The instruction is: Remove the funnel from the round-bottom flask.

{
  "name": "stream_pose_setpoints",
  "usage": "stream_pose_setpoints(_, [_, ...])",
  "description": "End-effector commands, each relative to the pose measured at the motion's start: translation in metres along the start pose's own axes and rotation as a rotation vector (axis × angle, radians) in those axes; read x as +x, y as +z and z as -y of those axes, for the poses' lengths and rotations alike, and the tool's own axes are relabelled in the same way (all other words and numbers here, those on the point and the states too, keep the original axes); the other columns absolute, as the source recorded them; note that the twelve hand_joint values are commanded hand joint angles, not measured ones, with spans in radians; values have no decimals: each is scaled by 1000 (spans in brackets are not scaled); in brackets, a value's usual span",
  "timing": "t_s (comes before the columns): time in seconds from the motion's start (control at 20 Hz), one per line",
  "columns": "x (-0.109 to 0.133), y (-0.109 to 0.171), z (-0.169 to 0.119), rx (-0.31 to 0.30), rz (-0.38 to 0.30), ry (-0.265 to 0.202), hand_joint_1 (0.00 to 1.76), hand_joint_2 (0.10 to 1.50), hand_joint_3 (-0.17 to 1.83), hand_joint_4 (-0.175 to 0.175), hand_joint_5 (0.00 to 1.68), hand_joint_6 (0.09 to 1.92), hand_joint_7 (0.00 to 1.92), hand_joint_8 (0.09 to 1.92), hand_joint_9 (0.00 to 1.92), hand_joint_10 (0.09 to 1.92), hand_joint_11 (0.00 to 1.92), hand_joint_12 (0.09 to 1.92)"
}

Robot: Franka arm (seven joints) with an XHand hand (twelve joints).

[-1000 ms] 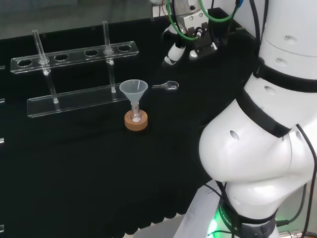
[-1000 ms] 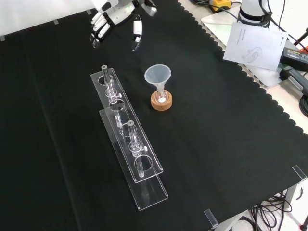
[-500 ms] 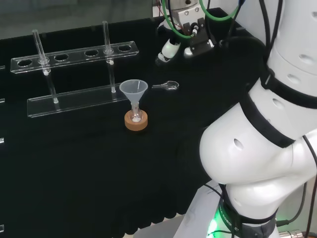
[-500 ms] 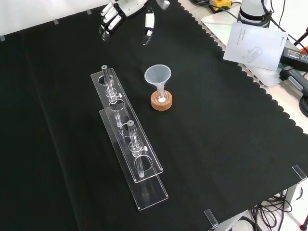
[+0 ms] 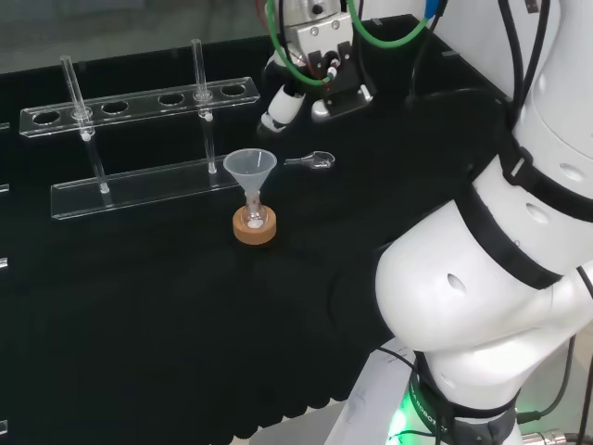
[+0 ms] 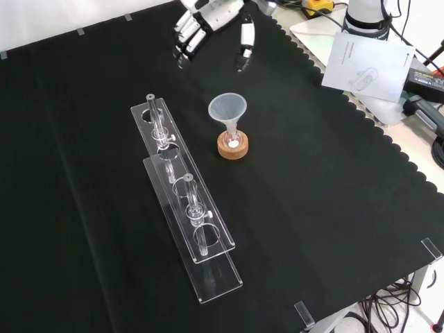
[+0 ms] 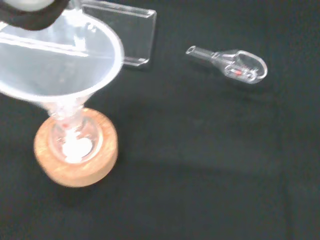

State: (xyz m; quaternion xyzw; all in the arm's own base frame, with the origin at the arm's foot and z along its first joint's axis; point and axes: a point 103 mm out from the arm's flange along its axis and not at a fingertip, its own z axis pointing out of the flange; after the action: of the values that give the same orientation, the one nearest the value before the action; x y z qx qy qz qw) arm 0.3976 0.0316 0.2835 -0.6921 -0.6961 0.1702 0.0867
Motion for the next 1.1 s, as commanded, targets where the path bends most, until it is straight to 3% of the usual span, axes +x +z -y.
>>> stream_pose_setpoints(0.05, [26,8,12,48,-2,-15,637,657,323,-21,199,87,63,624,297,713,217,1455])
stream_pose_setpoints(0.5, [49,16,6,130,26,-41,589,659,265,-27,64,87,0,411,178,792,216,1469])
stream_pose_setpoints(1.1, [62,34,-19,181,55,-93,570,673,213,-15,0,87,0,267,79,843,191,1488])
